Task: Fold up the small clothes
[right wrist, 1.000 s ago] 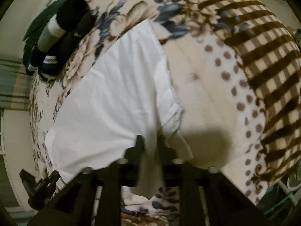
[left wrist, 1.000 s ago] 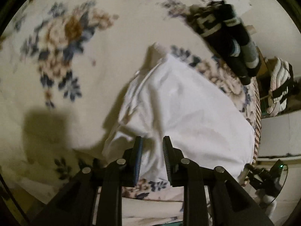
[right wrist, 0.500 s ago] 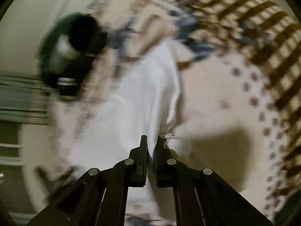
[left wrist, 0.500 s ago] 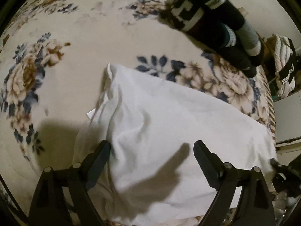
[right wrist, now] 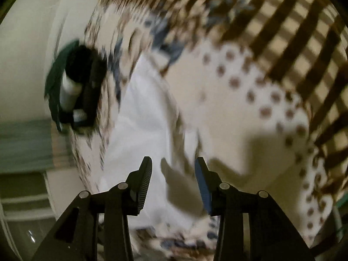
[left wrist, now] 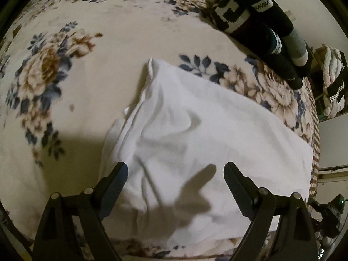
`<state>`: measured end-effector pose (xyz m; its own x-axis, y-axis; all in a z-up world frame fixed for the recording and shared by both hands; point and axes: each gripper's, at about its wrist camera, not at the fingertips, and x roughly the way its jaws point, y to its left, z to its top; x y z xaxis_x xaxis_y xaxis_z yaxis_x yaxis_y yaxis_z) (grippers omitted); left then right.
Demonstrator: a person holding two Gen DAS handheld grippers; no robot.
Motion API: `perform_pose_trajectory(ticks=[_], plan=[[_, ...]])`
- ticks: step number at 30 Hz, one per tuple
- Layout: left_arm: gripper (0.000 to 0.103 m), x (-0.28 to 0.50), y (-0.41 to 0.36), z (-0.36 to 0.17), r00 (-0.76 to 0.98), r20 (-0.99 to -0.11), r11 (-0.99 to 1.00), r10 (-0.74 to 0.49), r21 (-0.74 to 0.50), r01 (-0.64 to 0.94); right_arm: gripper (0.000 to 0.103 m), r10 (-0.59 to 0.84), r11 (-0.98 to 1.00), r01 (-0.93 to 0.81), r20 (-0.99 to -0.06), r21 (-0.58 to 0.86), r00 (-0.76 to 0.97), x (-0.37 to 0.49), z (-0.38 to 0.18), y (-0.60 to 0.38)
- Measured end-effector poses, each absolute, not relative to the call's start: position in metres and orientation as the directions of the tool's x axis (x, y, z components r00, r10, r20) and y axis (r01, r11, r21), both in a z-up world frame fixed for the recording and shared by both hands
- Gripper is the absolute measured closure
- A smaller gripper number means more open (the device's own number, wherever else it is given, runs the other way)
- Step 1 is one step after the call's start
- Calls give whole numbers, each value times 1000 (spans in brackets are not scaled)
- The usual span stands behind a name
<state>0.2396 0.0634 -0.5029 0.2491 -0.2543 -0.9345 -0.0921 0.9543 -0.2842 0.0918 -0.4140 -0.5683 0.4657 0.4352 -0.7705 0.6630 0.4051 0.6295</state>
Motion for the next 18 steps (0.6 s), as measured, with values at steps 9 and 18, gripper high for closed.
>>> perform_pose_trajectory(ticks=[9, 18], plan=[[9, 231, 66, -543, 192, -974, 988, -116, -133, -74, 91, 354, 630, 616, -881, 473, 314, 115, -576, -383], [9, 207, 69, -488, 237, -960, 977, -151, -181, -111, 42, 357, 450, 691, -823, 566, 441, 76, -562, -402]])
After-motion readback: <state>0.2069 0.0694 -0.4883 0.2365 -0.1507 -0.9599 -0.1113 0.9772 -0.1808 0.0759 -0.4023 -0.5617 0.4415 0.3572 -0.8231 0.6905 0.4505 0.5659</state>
